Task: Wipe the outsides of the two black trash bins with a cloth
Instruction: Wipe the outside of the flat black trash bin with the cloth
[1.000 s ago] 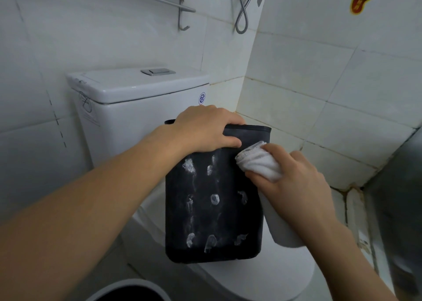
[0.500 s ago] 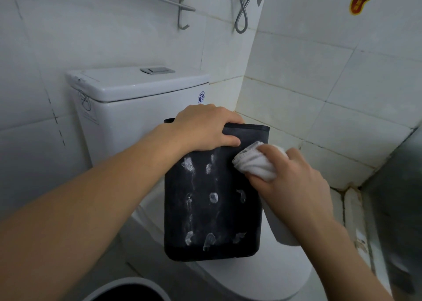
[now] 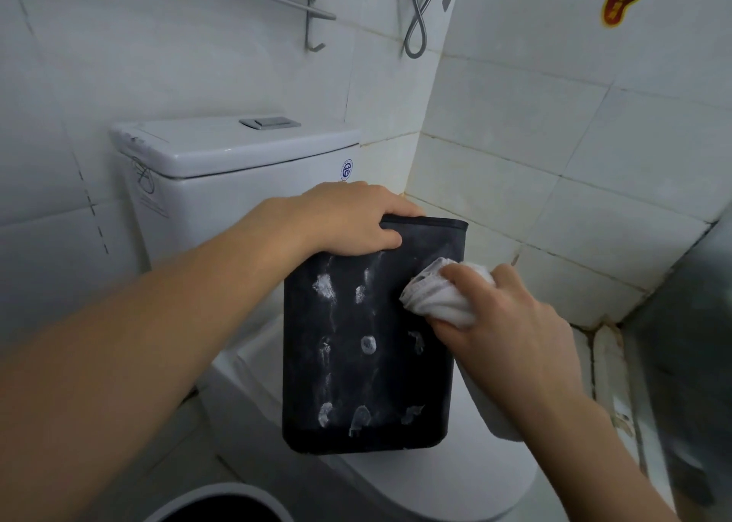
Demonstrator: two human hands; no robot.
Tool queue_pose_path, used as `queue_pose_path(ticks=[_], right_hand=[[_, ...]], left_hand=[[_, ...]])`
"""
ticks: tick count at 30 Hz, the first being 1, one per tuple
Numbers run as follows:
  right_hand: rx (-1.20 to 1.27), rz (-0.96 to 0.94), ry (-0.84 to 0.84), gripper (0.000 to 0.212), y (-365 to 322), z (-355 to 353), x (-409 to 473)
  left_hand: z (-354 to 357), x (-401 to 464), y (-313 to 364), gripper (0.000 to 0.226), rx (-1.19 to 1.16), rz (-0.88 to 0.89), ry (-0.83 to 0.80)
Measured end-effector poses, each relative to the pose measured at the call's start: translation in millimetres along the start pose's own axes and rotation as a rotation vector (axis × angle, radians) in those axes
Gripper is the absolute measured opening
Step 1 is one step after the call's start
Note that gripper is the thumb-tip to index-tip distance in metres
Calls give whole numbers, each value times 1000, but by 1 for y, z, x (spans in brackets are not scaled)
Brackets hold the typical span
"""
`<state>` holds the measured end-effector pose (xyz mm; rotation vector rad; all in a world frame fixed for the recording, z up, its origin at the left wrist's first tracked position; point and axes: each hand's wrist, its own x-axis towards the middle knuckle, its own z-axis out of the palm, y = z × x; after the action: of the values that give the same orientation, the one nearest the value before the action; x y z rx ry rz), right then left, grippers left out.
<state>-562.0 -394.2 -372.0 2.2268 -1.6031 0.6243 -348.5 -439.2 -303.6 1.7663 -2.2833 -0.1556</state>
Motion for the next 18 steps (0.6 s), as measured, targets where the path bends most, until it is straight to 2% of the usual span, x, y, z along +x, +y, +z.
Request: queue_pose_path(ticks=[8,11,15,18], right_hand=[[160,187,52,43,-2,-1,30],[90,160,41,41,-7,-4,22],[-7,17,-54,41,-21,-1,-2],[33,48,-32,40,-19,-1,1]], left_hand=[[5,0,-2,49,3,-4,49],[6,-1,-3,47,5,-20,70],[6,-2,-4,46,-6,-29,78],[6,-4,-3,45,-11,-16,85]])
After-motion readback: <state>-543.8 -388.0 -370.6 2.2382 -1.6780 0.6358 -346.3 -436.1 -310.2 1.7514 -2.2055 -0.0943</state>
